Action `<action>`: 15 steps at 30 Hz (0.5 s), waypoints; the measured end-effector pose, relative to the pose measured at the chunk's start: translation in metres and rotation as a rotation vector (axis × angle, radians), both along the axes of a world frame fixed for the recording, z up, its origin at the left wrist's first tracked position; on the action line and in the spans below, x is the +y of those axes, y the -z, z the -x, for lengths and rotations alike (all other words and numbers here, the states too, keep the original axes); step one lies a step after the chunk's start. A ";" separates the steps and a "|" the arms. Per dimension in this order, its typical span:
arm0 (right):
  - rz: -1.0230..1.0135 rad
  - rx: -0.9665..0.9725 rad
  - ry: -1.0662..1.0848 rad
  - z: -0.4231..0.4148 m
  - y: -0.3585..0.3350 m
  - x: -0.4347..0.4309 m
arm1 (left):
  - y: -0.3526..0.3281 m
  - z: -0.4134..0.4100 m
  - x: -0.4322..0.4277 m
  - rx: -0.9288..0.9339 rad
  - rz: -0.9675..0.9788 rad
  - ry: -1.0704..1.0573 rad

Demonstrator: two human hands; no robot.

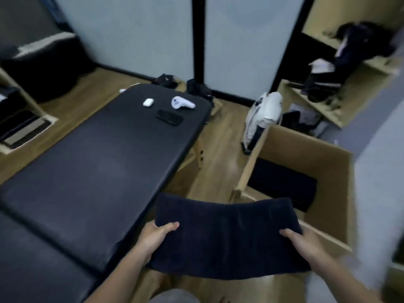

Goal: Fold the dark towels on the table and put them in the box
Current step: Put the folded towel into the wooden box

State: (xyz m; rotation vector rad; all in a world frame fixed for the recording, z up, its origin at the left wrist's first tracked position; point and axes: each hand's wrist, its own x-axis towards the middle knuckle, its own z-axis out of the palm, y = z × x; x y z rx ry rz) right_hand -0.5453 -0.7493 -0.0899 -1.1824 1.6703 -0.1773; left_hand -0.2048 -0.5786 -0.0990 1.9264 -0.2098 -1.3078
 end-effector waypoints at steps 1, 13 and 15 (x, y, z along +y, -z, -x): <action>0.010 -0.008 0.048 0.025 0.000 0.001 | -0.001 0.018 -0.014 0.003 -0.001 0.054; 0.150 0.042 0.410 0.168 0.019 -0.047 | 0.002 0.137 -0.195 -0.018 0.075 0.528; 0.159 0.060 0.403 0.171 0.025 -0.073 | 0.011 0.146 -0.228 -0.034 0.075 0.536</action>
